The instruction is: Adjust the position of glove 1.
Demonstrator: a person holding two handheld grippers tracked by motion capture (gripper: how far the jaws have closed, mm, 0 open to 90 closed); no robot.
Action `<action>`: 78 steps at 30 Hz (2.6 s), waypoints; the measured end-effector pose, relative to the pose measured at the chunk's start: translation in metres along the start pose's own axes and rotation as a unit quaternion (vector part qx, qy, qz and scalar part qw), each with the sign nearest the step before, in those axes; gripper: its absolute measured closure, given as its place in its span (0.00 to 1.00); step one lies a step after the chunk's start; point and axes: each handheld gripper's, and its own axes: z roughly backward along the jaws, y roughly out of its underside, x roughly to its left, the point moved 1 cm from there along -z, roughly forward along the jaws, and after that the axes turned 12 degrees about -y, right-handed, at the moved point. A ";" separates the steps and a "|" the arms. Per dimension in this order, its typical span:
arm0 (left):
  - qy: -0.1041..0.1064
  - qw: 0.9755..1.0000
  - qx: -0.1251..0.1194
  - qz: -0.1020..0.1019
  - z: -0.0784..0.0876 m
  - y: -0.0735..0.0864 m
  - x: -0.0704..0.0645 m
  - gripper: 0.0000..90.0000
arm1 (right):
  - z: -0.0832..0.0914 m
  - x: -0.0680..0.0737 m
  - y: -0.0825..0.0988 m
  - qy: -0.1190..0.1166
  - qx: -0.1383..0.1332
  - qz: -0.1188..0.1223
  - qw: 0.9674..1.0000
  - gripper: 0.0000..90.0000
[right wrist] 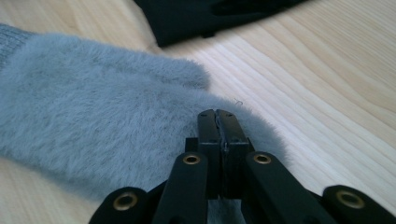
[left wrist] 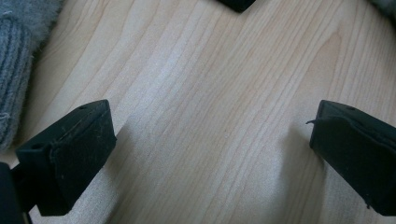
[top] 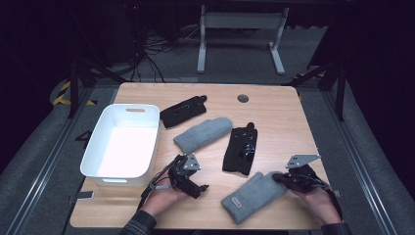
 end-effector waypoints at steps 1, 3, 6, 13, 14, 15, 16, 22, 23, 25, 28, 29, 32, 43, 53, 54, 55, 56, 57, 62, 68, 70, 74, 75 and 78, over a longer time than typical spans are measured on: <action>0.000 1.000 0.000 0.000 0.000 0.000 0.000 0.01 | -0.002 0.003 -0.002 -0.003 0.001 0.004 1.000 1.00; 0.000 1.000 0.000 0.000 0.000 0.000 0.000 0.01 | -0.006 0.007 -0.005 -0.007 0.005 0.011 1.000 1.00; 0.000 1.000 0.000 0.000 0.000 0.000 0.000 0.01 | -0.007 0.007 -0.006 -0.007 0.004 0.012 1.000 1.00; 0.000 1.000 0.000 0.000 0.000 0.000 0.000 0.01 | -0.005 0.025 -0.017 -0.050 -0.036 0.039 0.997 1.00; 0.000 1.000 0.000 0.000 0.000 0.000 0.000 0.01 | -0.007 0.028 -0.018 -0.057 -0.036 0.046 0.997 1.00; 0.000 1.000 0.000 0.000 0.000 0.000 0.000 0.01 | -0.012 0.034 -0.020 -0.068 -0.035 0.054 0.996 1.00; 0.000 1.000 0.000 0.000 0.000 0.000 0.000 0.01 | -0.014 0.038 -0.021 -0.073 -0.034 0.060 0.995 1.00; -0.001 1.000 0.000 0.000 0.000 0.000 0.000 0.01 | -0.033 0.069 -0.037 -0.127 -0.035 0.103 0.986 1.00; 0.000 1.000 0.000 0.000 0.000 0.000 0.000 0.01 | -0.036 0.072 -0.038 -0.132 -0.033 0.109 0.985 1.00; 0.000 1.000 0.000 0.000 0.000 0.000 0.000 0.01 | -0.047 0.081 -0.041 -0.148 -0.019 0.121 0.981 1.00; 0.000 1.000 0.000 0.000 0.000 0.000 0.000 0.01 | -0.059 0.085 -0.044 -0.156 -0.003 0.126 0.980 1.00; 0.000 1.000 0.000 0.000 0.000 0.000 0.000 0.01 | -0.062 0.085 -0.046 -0.155 -0.001 0.130 0.979 1.00; 0.000 1.000 0.000 0.001 0.000 0.000 0.000 0.01 | -0.066 0.083 -0.051 -0.151 -0.003 0.130 0.980 1.00; 0.000 1.000 0.000 0.001 0.000 0.000 0.000 0.01 | -0.066 0.076 -0.063 -0.135 -0.031 0.133 0.981 1.00; 0.000 1.000 0.000 0.000 0.000 0.000 0.000 0.00 | -0.026 0.021 -0.046 -0.060 -0.078 0.068 0.993 0.75; 0.000 1.000 0.000 0.000 0.000 0.000 0.000 0.00 | -0.023 0.015 -0.043 -0.048 -0.080 0.060 0.994 0.72; 0.000 1.000 0.000 0.000 0.000 0.000 0.000 0.00 | -0.021 0.010 -0.041 -0.042 -0.081 0.055 0.994 0.69; 0.000 1.000 0.000 0.000 0.000 0.000 0.000 0.00 | -0.016 0.000 -0.036 -0.025 -0.082 0.042 0.995 0.64; 0.000 1.000 0.000 0.000 0.000 0.000 0.000 0.00 | -0.014 -0.004 -0.033 -0.017 -0.085 0.035 0.996 0.61; -0.001 1.000 0.001 0.003 0.000 0.000 0.000 0.00 | -0.004 -0.040 -0.013 0.043 -0.095 -0.010 0.994 0.43; -0.003 1.000 0.005 0.006 -0.001 -0.003 -0.002 0.00 | -0.004 -0.070 0.004 0.090 -0.093 -0.067 0.989 0.32; -0.004 1.000 0.010 0.005 -0.001 -0.004 -0.002 0.00 | -0.006 -0.074 0.006 0.092 -0.089 -0.074 0.989 0.29; -0.002 1.000 0.007 0.005 0.002 -0.006 -0.003 0.01 | -0.010 -0.080 0.012 0.108 -0.084 -0.082 0.987 0.27; 0.000 1.000 0.004 0.007 0.004 -0.007 -0.003 0.01 | -0.010 -0.080 0.012 0.109 -0.086 -0.083 0.987 0.26; -0.001 1.000 0.003 0.009 0.007 -0.009 -0.003 0.01 | -0.011 -0.079 0.013 0.114 -0.087 -0.081 0.986 0.23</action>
